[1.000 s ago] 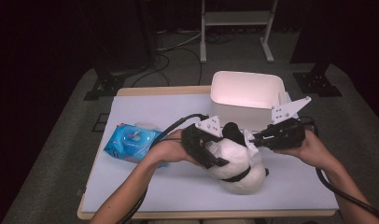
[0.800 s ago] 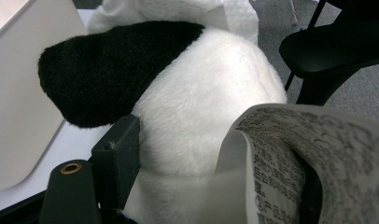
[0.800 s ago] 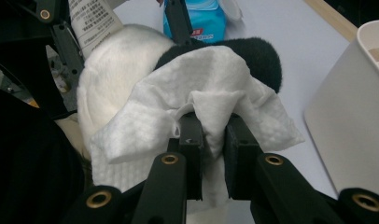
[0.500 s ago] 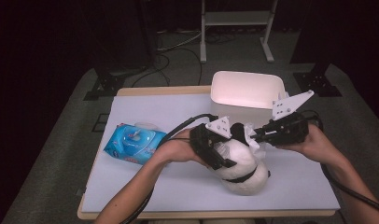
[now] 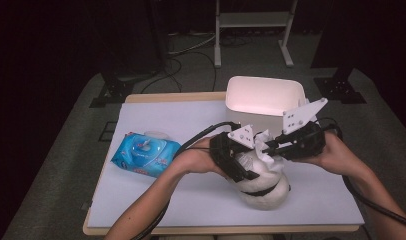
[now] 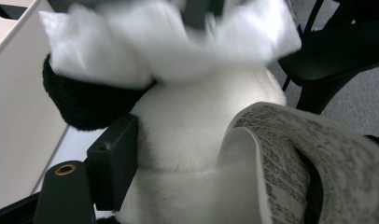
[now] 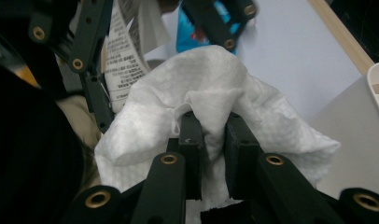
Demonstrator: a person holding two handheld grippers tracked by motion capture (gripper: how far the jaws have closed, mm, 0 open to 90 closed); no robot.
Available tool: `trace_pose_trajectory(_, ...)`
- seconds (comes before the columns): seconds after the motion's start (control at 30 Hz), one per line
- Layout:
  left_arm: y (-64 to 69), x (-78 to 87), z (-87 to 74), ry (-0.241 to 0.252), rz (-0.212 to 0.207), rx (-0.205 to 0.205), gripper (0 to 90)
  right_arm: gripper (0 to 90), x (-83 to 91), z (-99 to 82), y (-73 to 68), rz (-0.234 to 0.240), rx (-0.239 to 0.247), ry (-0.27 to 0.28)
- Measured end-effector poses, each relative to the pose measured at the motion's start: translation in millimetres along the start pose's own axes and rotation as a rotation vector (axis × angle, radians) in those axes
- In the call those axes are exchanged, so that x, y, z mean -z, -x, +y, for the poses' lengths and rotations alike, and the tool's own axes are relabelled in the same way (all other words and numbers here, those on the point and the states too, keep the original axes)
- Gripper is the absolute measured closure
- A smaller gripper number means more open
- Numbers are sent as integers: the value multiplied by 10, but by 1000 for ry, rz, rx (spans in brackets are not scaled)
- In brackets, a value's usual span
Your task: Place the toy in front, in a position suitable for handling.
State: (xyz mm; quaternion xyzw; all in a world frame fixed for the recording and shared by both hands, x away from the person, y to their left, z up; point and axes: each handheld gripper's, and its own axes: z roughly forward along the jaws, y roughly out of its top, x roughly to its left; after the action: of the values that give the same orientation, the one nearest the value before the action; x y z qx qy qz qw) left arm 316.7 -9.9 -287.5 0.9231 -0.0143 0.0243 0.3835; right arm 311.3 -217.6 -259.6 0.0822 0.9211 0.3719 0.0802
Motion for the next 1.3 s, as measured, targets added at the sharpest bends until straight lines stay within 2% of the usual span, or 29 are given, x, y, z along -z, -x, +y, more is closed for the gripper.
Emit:
trace_pose_trajectory(0.07,-3,8,-6,2,10,5,224,784,-17,-12,-7,-6,-5,-12)
trace_pose_trajectory(0.17,-11,12,-19,15,20,22,197,786,-12,-66,30,-7,-19,5)
trace_pose_trajectory(0.47,-67,54,-158,-9,39,78,140,786,47,-213,104,-32,-61,4)
trace_pose_trajectory(0.57,-73,66,-205,6,33,87,138,787,76,-274,117,-14,-86,23)
trace_pose_trajectory(0.93,-83,58,-204,14,31,75,142,787,110,-309,123,-1,-91,0)
trace_pose_trajectory(0.97,-82,47,-200,20,36,73,152,787,114,-315,128,2,-88,-4)
trace_pose_trajectory(1.03,-88,22,-193,35,29,64,228,787,126,-323,130,1,-90,-12)
trace_pose_trajectory(1.3,-78,-56,-95,26,22,42,251,785,178,-299,137,-7,-78,-31)
